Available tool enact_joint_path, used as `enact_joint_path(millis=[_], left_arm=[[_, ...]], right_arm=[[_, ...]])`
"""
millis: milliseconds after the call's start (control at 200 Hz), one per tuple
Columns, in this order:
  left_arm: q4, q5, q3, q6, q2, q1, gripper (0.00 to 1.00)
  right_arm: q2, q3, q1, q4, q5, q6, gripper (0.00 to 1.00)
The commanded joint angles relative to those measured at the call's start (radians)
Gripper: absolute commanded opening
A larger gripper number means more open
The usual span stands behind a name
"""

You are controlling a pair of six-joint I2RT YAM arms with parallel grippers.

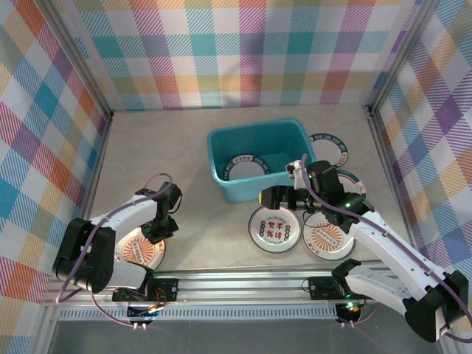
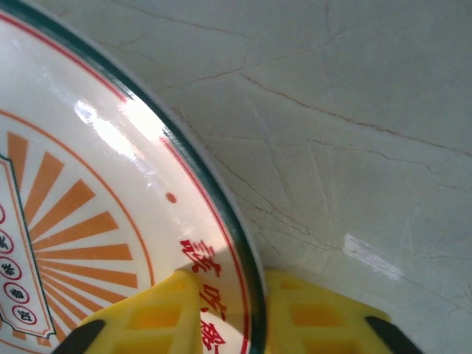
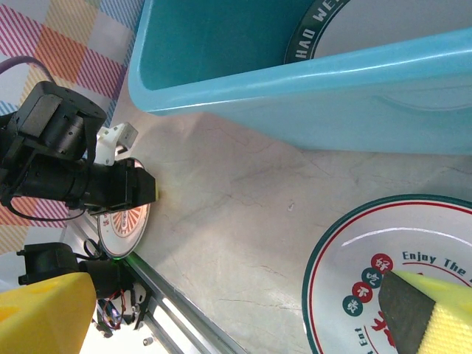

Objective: Place the plates into the plastic bin on the countertop

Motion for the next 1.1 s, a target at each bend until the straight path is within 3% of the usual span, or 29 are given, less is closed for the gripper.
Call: enact_joint_path(millis=[0, 325, 630, 865, 1095], left_arm=[[0.027, 0.032, -0.047, 0.003, 0.003, 0.016, 0.13], [-0.064, 0.072, 0.04, -0.008, -0.134, 0.015, 0.0], [-0.097, 0.104, 0.164, -0.145, -0.368, -0.022, 0.0], [-0.127, 0.041, 0.303, -0.235, -0.486, -0.103, 0.0], [-0.09, -0.019, 0.46, -0.287, -0.52, -0.15, 0.0]], right_arm=[[-0.01, -0.018, 0.009, 0.022, -0.004, -0.008, 0.99], [-0.01, -0.012, 0.009, 0.022, -0.008, -0.011, 0.99], [0.039, 0.05, 0.033, 0.041, -0.024, -0.032, 0.99], [0.132, 0.149, 0.201, 0.068, 0.03, -0.169, 0.99], [0.18, 0.24, 0.42, 0.075, 0.207, -0.392, 0.99]])
